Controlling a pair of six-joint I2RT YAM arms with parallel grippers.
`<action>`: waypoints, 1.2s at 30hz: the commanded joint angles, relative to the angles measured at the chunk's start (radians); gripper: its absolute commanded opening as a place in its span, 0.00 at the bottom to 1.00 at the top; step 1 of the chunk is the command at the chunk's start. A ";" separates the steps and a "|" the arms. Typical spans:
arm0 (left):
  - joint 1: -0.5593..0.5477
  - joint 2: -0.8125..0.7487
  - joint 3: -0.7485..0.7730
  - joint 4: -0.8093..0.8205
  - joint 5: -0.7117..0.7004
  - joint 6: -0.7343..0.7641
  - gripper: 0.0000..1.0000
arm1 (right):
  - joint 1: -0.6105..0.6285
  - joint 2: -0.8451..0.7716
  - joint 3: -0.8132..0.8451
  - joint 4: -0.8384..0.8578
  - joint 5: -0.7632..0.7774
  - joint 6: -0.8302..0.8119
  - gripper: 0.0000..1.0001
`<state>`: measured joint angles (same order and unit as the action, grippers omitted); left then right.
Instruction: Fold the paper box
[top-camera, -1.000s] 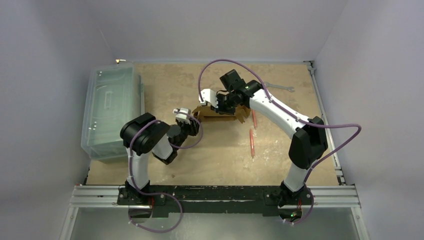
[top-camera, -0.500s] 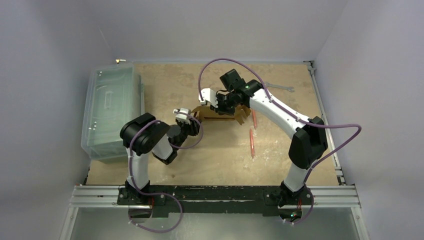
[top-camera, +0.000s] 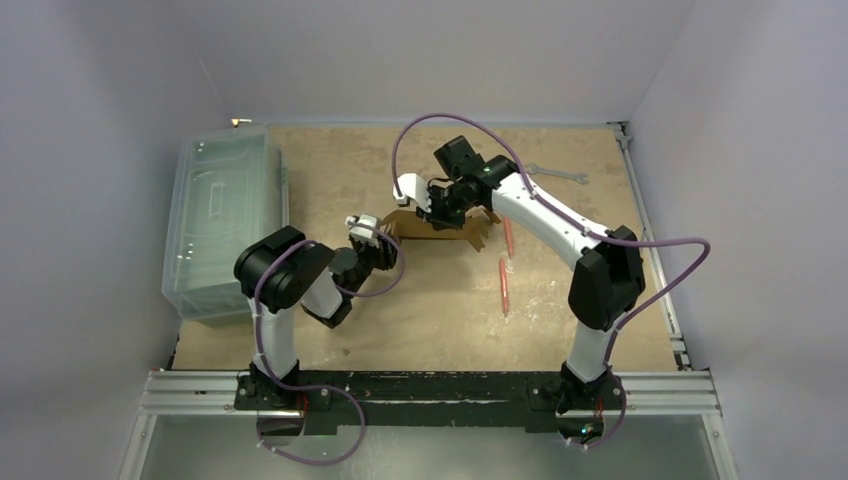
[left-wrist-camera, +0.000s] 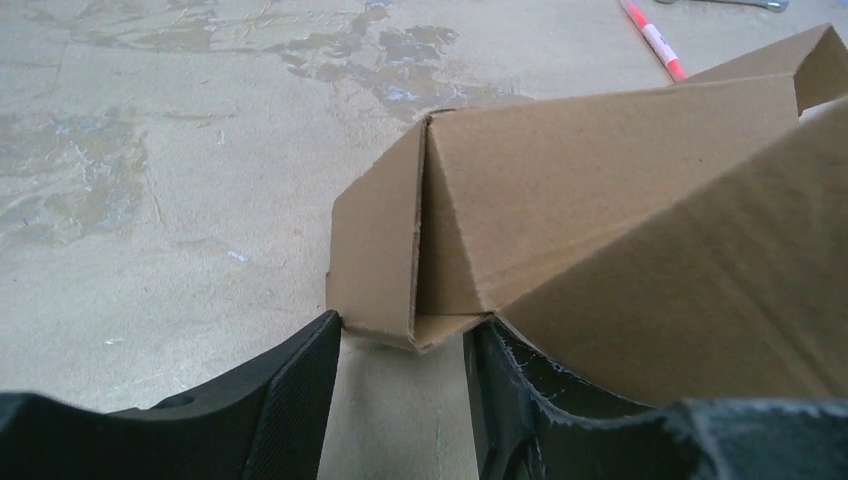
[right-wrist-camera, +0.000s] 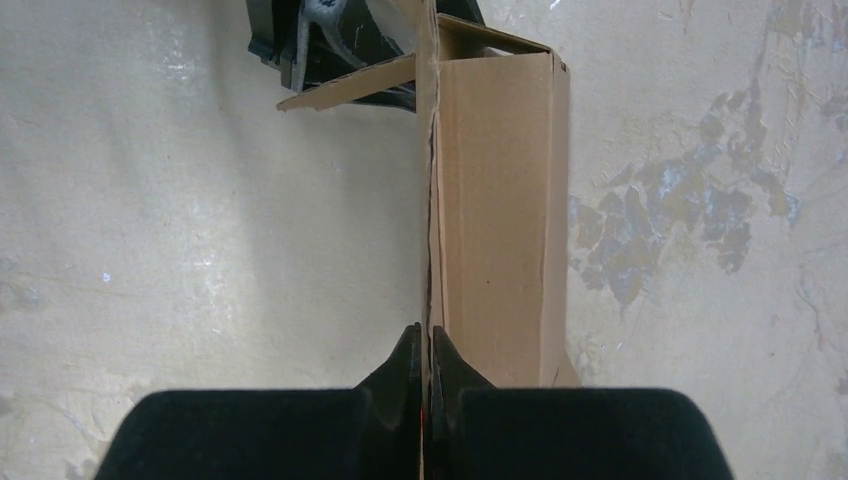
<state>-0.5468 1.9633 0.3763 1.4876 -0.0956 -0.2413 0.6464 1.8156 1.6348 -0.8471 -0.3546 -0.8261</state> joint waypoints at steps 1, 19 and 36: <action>0.006 -0.046 -0.013 0.293 0.043 0.083 0.48 | -0.005 0.016 0.055 -0.004 0.004 0.039 0.00; 0.013 -0.058 -0.008 0.292 0.064 0.232 0.49 | -0.024 0.043 0.135 -0.058 -0.051 0.058 0.00; 0.114 -0.217 -0.163 0.291 0.224 -0.128 0.58 | -0.046 0.071 0.167 -0.078 -0.034 0.079 0.00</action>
<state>-0.4706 1.8229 0.2821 1.5024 0.0715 -0.1894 0.6090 1.8935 1.7679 -0.9081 -0.3664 -0.7631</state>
